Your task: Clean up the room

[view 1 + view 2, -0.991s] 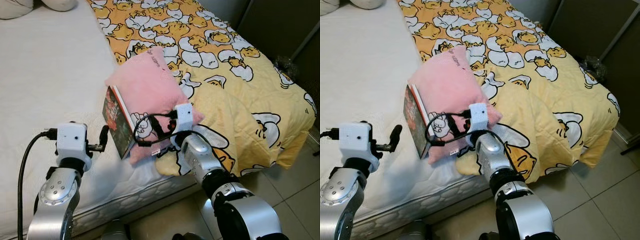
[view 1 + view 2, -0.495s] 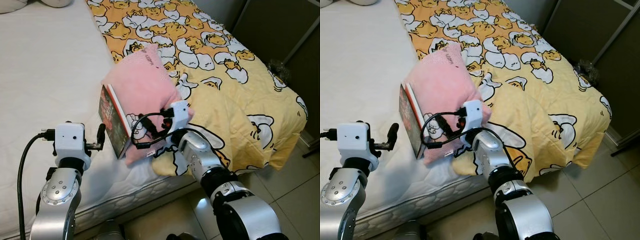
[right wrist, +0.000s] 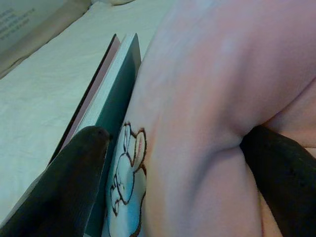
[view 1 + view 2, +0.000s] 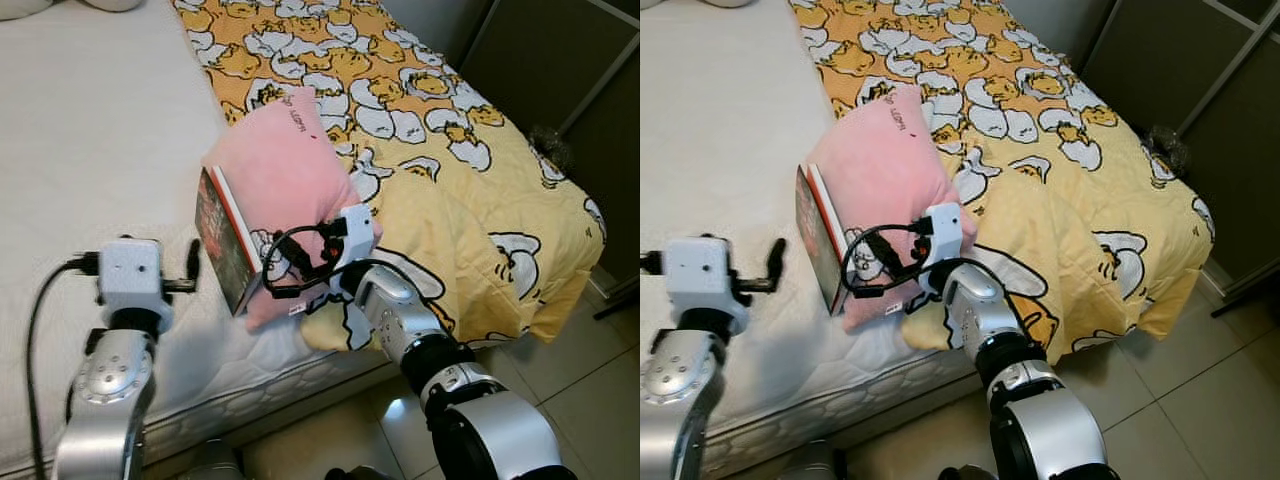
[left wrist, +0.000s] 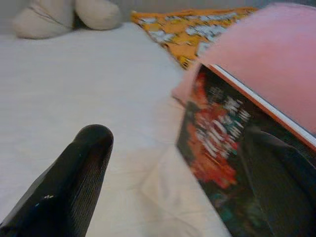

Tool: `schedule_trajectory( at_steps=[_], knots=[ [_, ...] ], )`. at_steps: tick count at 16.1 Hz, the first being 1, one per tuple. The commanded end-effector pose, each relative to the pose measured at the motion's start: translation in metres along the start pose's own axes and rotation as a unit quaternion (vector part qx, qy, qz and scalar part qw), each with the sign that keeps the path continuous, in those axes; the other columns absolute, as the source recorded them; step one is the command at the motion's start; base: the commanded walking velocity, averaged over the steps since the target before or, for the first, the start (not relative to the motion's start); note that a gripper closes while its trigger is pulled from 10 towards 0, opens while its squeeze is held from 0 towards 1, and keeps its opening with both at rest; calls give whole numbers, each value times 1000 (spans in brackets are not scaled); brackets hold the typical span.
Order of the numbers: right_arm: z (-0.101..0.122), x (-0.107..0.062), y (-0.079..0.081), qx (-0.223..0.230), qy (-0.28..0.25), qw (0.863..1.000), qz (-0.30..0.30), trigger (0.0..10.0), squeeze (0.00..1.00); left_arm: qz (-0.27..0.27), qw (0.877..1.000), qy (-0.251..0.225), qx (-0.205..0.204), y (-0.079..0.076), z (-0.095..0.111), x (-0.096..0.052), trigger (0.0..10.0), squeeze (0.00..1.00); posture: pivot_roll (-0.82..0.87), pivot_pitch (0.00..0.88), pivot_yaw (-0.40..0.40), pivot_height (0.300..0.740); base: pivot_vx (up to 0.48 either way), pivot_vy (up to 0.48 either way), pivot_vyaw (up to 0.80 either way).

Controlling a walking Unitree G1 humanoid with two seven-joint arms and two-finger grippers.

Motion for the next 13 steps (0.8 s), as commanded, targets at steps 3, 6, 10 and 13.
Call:
schedule_trajectory(
  at_steps=[3, 6, 10, 13],
  knots=[
    [-43, 48, 208, 165, 22, 957, 236, 10000, 0, 37, 999, 0, 7, 15, 1, -3, 10000, 0, 392, 109, -191, 732, 0, 0, 0],
    [-30, 47, 198, 106, 4, 966, 237, 10000, 0, 78, 995, 54, -12, 29, -26, -1, 10000, 0, 358, 92, -178, 732, 0, 0, 0],
    [-3, -2, 30, -87, -59, 994, -12, 10000, 0, 6, 1000, 21, 4, -11, -14, 16, 10000, 0, 241, 49, -139, 732, 0, 0, 0],
    [4, -27, 0, -108, -82, 988, -68, 10000, 0, -14, 1000, 18, -5, -24, -13, 21, 10000, 0, 188, 26, -117, 732, 0, 0, 0]
  ],
)
Point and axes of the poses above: a point about 5 cm out from each wrist's last joint towards the gripper, its own x axis pointing out of the wrist towards the gripper, its own z axis along the axis of the wrist's last joint, y = z × x, the point moved 6 cm from there along x, pointing out of the wrist towards the gripper, and after that the axes turned 14 degrees about x, right-handed, at the moved point
